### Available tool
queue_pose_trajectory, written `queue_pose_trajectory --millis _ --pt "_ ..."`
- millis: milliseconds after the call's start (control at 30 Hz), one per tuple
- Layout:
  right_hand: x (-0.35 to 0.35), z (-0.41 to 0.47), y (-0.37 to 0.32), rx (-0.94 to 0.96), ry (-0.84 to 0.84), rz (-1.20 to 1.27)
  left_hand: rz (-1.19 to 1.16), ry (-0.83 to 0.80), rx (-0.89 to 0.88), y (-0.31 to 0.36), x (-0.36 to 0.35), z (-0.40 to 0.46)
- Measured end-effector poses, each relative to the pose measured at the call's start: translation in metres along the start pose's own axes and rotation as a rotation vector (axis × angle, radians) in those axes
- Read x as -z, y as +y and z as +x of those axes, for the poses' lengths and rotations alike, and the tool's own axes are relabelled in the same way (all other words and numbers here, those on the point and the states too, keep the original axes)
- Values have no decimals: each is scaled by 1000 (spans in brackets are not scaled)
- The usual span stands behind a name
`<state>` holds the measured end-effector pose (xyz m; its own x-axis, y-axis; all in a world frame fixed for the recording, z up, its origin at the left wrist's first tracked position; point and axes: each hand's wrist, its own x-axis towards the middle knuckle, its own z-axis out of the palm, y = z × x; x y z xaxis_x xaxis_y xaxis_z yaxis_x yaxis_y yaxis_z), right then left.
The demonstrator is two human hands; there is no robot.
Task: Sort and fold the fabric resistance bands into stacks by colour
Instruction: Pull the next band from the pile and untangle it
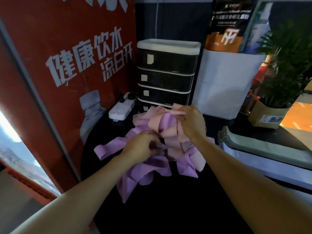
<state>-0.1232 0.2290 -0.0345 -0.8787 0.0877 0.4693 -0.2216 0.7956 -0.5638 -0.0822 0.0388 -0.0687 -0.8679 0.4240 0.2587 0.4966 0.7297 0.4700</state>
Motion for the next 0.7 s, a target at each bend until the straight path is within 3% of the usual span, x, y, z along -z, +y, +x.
queue_pose_trajectory --millis 200,333,467,567,700 --pt "4 -15 7 48 -186 -22 136 -178 -9 0 -6 1" --pt "14 -18 1 95 -226 -24 147 23 21 12 3 7" --pt "23 -20 -4 96 -247 -32 -247 257 133 28 32 18" --pt "28 -20 -6 160 -218 -68 -380 324 83 44 52 25" --pt "48 -19 -18 72 -178 139 -467 395 68 60 71 33"
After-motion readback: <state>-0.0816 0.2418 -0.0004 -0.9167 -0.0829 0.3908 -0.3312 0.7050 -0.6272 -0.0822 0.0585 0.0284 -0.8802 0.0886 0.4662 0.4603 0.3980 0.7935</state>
